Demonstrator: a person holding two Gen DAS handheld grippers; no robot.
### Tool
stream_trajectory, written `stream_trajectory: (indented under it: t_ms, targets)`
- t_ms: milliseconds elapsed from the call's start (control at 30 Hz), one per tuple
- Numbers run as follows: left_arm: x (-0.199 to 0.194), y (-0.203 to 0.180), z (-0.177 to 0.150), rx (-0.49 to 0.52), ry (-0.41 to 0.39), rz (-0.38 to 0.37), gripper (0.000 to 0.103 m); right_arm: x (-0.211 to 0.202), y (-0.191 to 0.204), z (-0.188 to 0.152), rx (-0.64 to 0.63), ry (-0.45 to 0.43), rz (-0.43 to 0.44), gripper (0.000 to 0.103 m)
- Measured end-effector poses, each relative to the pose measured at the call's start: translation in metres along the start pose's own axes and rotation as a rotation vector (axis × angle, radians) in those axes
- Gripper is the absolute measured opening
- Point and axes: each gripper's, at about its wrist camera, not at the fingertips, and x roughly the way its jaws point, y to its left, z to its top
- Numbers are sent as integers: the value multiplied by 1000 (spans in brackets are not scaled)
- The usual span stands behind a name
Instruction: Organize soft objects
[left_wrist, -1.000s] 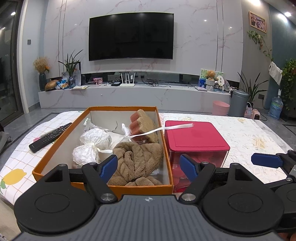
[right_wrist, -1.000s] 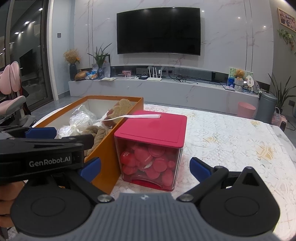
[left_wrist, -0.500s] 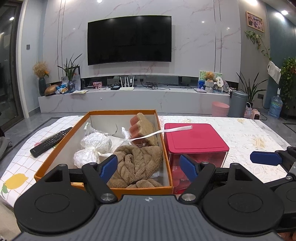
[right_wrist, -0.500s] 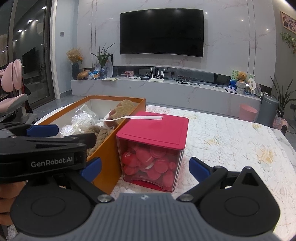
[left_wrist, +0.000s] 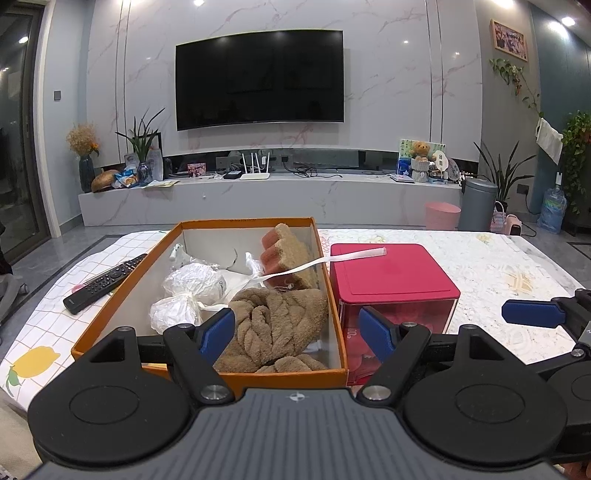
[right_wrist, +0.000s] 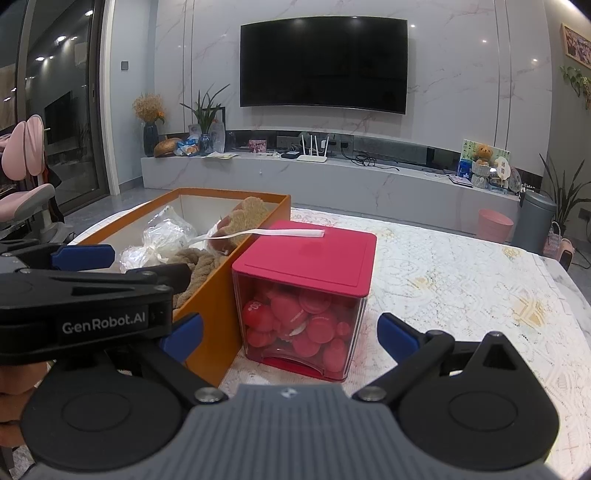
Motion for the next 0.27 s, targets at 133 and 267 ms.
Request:
stream_trajectory:
  t_ms: [133, 267]
  targets:
    - [0, 0, 0, -3, 0, -1, 90, 0, 0, 0, 0, 1, 0, 99]
    - [0, 1, 0, -1, 0, -1, 90, 0, 0, 0, -1, 1, 0, 99]
